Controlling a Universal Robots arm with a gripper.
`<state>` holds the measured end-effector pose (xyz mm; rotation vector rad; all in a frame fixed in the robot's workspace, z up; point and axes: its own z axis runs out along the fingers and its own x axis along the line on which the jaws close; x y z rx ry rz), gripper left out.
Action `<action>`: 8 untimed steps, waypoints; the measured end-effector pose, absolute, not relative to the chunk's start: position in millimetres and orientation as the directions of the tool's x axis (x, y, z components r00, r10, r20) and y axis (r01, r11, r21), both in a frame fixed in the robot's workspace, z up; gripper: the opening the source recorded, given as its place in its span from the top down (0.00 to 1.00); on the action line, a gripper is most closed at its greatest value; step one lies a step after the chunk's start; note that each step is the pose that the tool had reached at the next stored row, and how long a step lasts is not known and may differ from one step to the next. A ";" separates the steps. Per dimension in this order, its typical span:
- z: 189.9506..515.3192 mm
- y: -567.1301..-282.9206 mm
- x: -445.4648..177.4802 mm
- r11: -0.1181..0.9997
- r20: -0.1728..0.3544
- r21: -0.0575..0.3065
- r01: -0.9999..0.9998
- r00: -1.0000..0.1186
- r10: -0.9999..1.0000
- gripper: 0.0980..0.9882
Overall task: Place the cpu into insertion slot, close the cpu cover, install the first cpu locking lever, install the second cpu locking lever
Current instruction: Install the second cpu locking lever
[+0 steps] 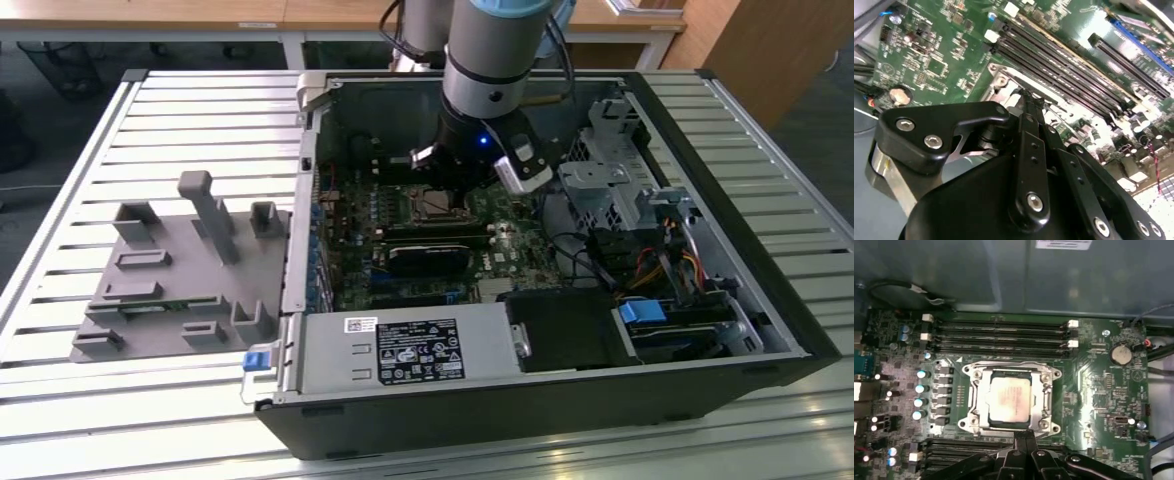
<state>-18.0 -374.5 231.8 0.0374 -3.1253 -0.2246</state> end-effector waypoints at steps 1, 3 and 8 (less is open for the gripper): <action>231.7 -374.9 -20.7 0.989 0.006 0.143 -0.023 -1.000 -0.024 0.99; 231.4 -376.0 -25.3 0.989 0.006 0.143 -0.023 -1.000 -0.024 0.99; 230.9 -377.9 -34.5 0.989 0.006 0.143 -0.023 -1.000 -0.024 0.99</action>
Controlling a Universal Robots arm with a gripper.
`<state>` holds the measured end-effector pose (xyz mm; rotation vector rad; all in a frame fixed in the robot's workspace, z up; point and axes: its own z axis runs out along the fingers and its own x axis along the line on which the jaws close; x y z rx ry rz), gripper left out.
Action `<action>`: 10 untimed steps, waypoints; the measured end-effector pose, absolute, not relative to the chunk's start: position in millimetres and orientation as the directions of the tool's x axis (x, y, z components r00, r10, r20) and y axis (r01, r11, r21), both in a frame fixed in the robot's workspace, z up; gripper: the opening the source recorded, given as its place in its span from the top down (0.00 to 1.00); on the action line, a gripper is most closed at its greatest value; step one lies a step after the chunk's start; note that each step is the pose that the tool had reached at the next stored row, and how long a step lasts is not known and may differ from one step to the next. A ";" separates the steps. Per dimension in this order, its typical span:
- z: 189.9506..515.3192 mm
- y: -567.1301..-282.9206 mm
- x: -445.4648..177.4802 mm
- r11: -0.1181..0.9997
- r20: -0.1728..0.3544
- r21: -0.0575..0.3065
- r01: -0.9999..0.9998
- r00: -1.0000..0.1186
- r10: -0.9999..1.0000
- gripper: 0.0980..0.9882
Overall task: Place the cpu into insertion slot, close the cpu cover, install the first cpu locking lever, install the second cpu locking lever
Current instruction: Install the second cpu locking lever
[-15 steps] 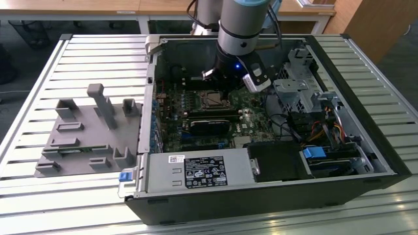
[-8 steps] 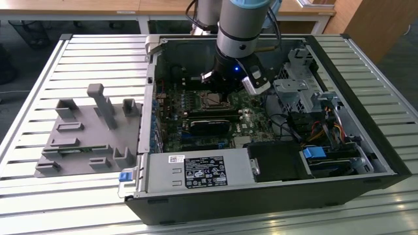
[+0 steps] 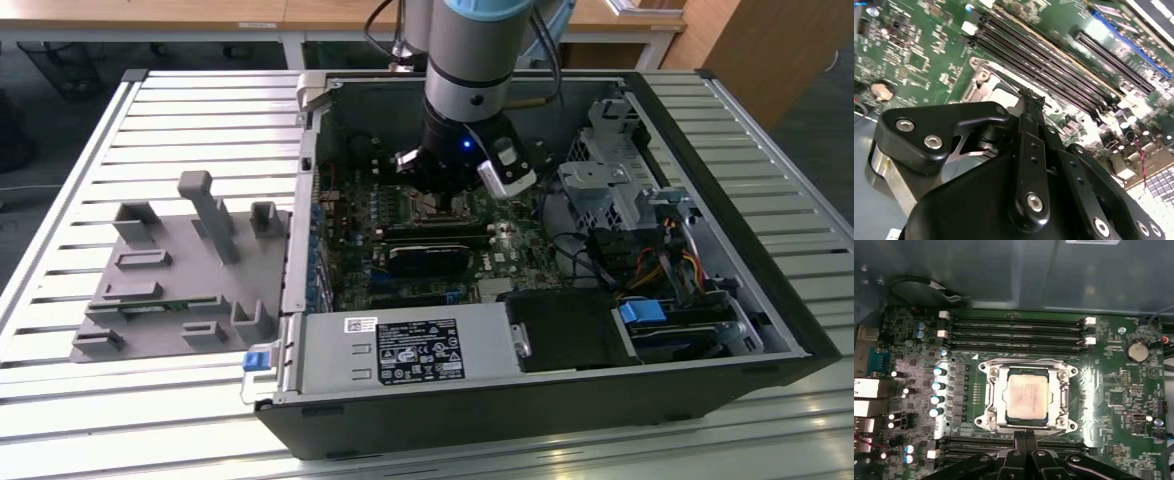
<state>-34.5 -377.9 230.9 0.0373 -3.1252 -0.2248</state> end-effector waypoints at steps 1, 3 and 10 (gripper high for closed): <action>230.4 -377.9 -36.3 0.989 0.006 0.143 -0.023 -1.000 -0.024 0.99; 229.0 -377.9 -38.7 0.989 0.006 0.143 -0.023 -1.000 -0.024 0.99; 222.7 -379.4 -41.0 0.989 0.007 0.150 -0.019 -1.000 -0.020 0.99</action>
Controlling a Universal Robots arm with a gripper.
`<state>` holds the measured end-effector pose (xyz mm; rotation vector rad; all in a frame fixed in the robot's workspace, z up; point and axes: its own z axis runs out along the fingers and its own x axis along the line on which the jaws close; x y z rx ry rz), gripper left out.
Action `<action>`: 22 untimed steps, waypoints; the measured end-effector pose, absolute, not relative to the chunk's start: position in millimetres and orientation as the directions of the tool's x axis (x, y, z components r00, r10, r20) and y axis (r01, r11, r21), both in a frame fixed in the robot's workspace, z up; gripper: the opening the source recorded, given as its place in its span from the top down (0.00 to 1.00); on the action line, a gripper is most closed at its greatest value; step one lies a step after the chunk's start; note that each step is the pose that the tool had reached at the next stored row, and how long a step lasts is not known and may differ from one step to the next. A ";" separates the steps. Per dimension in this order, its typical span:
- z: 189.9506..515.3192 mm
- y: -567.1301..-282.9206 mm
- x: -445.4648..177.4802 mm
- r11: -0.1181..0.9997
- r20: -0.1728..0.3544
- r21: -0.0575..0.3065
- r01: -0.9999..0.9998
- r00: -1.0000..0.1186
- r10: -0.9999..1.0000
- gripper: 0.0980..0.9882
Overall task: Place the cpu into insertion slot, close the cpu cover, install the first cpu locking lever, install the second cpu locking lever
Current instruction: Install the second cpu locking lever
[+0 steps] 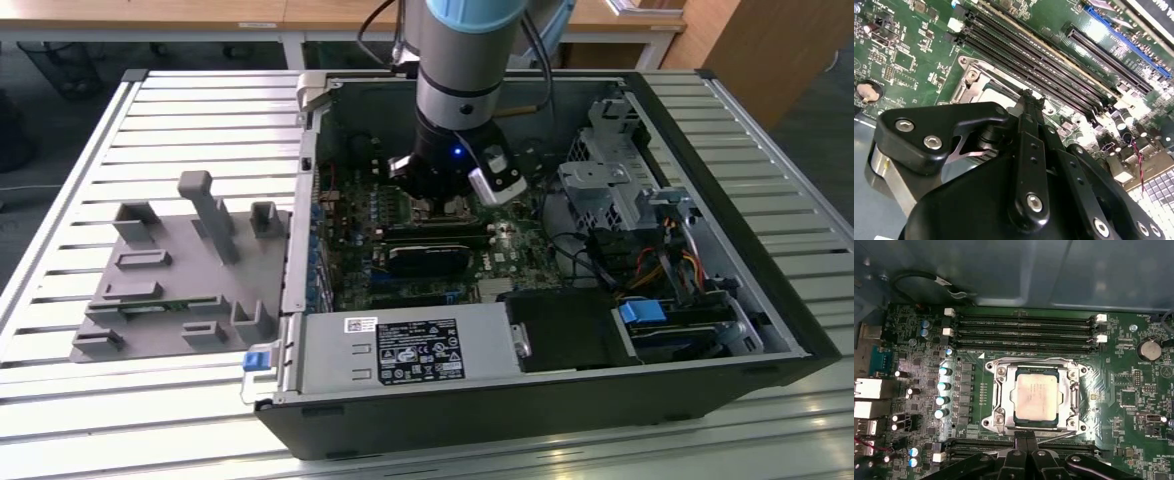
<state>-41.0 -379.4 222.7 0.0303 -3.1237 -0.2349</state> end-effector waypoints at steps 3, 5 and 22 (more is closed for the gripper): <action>222.3 -381.1 -44.3 0.988 0.007 0.156 -0.017 -1.000 -0.018 0.99; 222.1 -382.5 -47.2 0.987 0.007 0.160 -0.016 -1.000 -0.018 0.99; 212.7 -388.3 -57.8 0.980 0.007 0.200 -0.011 -1.000 -0.013 0.99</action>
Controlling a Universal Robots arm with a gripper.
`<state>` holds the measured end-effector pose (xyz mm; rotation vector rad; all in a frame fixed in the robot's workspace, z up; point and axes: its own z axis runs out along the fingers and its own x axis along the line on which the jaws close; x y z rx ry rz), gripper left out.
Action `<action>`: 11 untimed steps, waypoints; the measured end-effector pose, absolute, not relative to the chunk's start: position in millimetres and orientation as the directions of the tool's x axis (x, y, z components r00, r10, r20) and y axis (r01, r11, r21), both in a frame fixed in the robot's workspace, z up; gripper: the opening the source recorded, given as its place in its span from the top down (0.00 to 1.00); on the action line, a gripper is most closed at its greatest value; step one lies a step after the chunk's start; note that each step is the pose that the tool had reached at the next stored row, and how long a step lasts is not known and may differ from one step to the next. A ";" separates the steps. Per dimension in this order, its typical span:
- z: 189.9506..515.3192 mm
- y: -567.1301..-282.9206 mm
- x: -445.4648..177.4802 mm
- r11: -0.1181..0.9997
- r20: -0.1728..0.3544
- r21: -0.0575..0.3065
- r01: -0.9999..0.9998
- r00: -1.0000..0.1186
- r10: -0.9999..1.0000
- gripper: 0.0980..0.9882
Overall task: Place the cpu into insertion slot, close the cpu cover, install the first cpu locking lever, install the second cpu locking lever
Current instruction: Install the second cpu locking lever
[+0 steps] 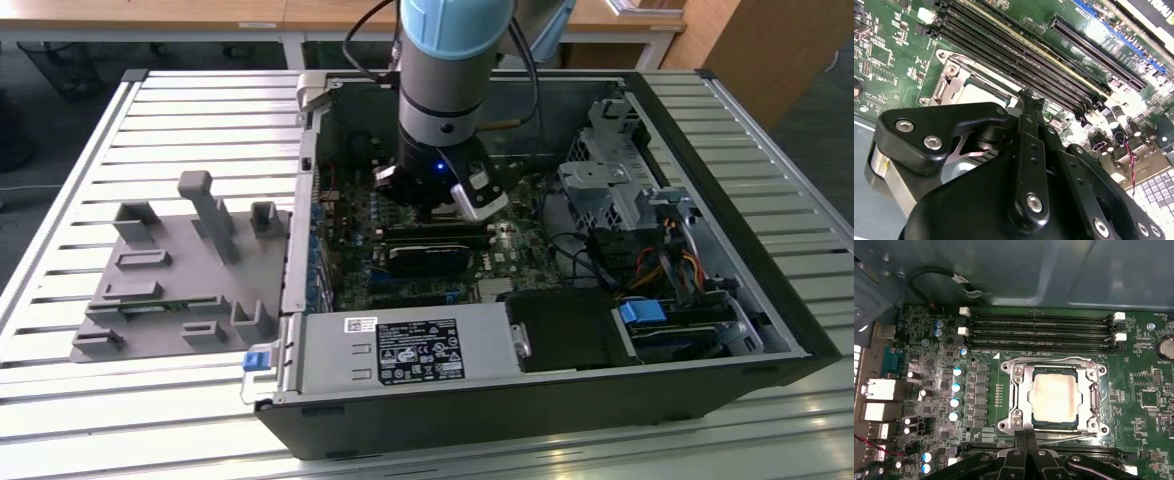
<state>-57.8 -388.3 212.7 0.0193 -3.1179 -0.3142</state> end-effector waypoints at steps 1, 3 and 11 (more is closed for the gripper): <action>212.6 -389.0 -58.3 0.979 0.007 0.206 -0.011 -1.000 -0.013 0.99; 212.6 -390.9 -58.9 0.976 0.006 0.217 -0.011 -1.000 -0.013 0.99; 211.0 -398.8 -63.0 0.968 0.006 0.250 -0.009 -1.000 -0.011 0.99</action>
